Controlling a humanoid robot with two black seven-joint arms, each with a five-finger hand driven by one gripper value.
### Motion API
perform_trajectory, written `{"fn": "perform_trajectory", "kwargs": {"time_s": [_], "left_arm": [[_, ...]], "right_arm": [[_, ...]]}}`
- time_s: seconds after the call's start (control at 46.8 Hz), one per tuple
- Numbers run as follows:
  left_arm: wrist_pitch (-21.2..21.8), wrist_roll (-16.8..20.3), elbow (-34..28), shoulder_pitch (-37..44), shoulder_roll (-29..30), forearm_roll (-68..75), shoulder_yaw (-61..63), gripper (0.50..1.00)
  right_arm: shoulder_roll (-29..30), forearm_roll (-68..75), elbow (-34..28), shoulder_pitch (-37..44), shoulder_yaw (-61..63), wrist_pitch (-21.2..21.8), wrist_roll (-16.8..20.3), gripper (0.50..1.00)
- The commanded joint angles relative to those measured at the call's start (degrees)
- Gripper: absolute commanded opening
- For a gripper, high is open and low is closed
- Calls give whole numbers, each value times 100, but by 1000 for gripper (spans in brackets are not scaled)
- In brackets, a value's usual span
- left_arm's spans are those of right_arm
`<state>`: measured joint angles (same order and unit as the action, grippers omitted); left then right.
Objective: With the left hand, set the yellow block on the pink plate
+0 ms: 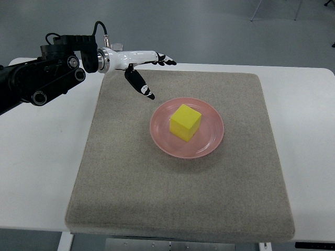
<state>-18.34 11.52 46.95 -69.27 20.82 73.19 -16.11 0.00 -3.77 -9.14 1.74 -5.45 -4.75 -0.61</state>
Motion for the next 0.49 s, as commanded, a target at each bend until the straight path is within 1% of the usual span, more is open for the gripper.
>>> {"fn": "perform_trajectory", "kwargs": {"time_s": [0.0, 0.085, 0.192, 0.278, 0.384, 0.47], "left_arm": [[181, -1, -299, 19, -17, -7, -15, 979], [576, -1, -642, 63, -52, -68, -15, 984], [1051, -1, -889, 80, -61, -366, -6, 990], [1315, -1, -1152, 89, -61, -849, 3, 990], [1447, -10, -1495, 98, -61, -1648, 47, 990], [1526, -10, -1627, 264, -69, -2299, 3, 990]], "right_arm": [[0, -1, 0, -7, 0, 0, 0, 924], [0, -1, 0, 1, -9, 0, 0, 924], [0, -1, 0, 1, 0, 0, 0, 924], [0, -1, 0, 1, 0, 0, 0, 924], [0, -1, 0, 1, 0, 0, 0, 924], [0, -1, 0, 1, 0, 0, 0, 924]]}}
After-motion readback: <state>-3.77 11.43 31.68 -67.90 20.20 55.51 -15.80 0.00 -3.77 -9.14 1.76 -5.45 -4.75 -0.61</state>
